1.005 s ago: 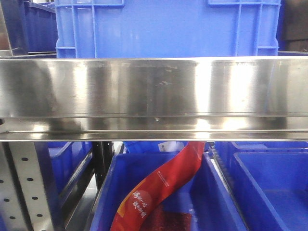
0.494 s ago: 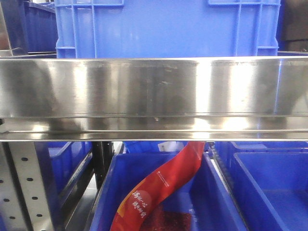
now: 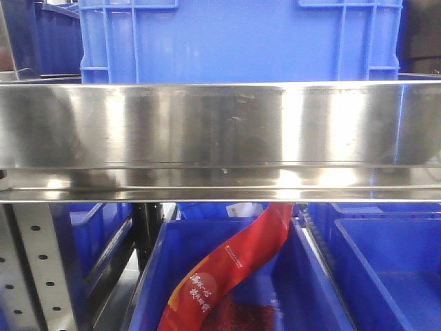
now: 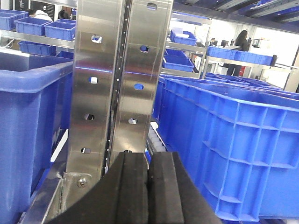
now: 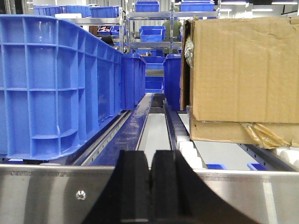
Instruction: Grab PVC pipe and place in blue bin
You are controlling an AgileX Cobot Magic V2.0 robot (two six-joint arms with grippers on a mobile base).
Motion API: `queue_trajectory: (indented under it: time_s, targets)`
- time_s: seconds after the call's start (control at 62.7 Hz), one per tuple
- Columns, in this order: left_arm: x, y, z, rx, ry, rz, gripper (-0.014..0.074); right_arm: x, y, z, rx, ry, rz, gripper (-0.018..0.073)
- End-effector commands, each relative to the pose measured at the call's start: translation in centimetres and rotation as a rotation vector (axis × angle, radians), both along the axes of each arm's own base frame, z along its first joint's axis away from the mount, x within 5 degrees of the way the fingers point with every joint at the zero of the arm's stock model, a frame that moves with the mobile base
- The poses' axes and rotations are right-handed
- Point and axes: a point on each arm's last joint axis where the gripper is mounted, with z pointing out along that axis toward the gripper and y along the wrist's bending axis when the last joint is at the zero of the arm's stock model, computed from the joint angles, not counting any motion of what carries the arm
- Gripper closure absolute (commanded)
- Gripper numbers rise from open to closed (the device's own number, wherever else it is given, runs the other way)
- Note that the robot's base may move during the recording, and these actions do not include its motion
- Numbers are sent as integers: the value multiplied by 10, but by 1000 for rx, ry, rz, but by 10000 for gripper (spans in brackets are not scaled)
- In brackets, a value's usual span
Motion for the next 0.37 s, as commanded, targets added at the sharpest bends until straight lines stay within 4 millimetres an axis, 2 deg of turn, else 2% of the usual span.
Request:
queue_trajectory:
  time_s: [0.0,0.351]
  targets:
    - [-1,0,1,-7,-22,3,707,0,0,1,-23,-22,-8,715]
    - [-1,0,1,-7,-22,3,707,0,0,1,-30,-20,-9,715]
